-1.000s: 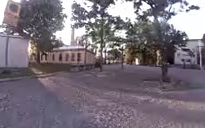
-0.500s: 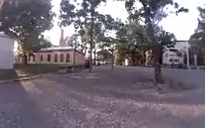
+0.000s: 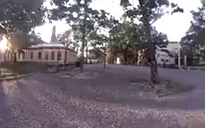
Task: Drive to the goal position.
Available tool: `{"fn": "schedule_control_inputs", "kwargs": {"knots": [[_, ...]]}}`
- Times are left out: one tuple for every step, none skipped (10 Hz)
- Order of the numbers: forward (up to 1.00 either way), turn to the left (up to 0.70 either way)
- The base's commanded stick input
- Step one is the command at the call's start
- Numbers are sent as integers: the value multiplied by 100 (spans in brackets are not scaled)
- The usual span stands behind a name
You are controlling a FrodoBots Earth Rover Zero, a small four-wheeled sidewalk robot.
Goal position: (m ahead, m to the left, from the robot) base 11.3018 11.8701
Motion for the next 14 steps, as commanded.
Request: {"fn": "schedule_control_inputs", "kwargs": {"knots": [[70, 0], [70, 0], [70, -2], [70, -8], [70, -27], [70, -35], [70, -35], [70, -35], [70, -35], [70, -35], [70, -35], [70, -35], [70, -35], [70, -35]]}}
